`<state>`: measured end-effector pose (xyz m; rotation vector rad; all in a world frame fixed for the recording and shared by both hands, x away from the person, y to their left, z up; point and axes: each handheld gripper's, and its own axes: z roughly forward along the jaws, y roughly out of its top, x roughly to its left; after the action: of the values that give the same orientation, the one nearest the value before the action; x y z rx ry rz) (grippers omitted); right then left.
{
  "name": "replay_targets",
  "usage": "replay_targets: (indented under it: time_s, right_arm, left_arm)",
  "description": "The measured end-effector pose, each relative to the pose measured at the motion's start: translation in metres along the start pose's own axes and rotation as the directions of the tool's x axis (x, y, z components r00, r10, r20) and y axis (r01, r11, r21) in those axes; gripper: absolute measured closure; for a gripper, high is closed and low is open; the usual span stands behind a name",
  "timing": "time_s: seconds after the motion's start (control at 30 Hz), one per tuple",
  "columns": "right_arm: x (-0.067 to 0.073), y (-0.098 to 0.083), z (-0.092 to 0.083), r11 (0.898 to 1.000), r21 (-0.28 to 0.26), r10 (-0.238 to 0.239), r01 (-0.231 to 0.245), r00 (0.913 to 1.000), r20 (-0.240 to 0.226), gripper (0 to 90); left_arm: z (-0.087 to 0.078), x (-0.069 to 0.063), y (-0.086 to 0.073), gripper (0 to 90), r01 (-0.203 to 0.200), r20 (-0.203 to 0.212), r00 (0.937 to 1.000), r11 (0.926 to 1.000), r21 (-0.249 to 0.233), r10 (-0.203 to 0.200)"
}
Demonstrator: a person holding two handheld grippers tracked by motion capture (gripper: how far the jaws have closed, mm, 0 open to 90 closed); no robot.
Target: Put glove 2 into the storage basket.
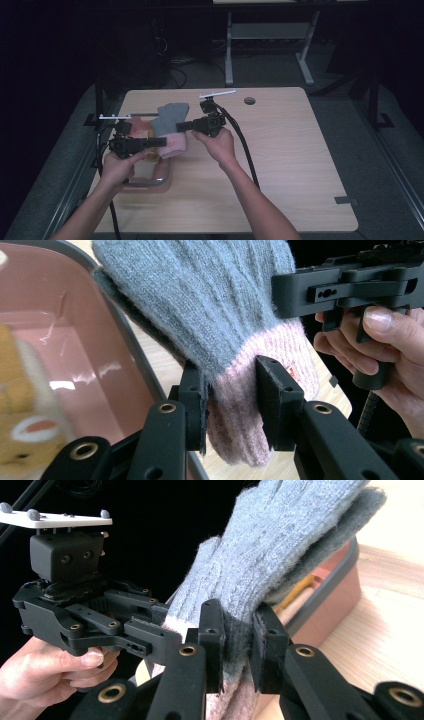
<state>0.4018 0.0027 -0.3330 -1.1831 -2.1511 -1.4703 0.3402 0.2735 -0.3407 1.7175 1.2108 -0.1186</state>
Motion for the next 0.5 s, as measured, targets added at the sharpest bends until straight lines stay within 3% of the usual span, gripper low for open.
replay_targets:
  time_s: [0.3, 0.5]
  right_arm:
    - [0.007, 0.007, 0.015, 1.0, 0.001, -0.012, 0.012, 0.9997, -0.019, 77.8]
    - [0.011, 0.009, 0.024, 1.0, -0.006, 0.006, -0.007, 0.9989, -0.047, 77.8]
  left_arm:
    - [-0.015, 0.008, 0.004, 67.1, 0.005, -0.015, 0.9999, 1.0, -0.003, -0.005]
    - [-0.025, 0.013, 0.005, 67.1, 0.012, -0.026, 0.9996, 0.9999, 0.0, -0.012]
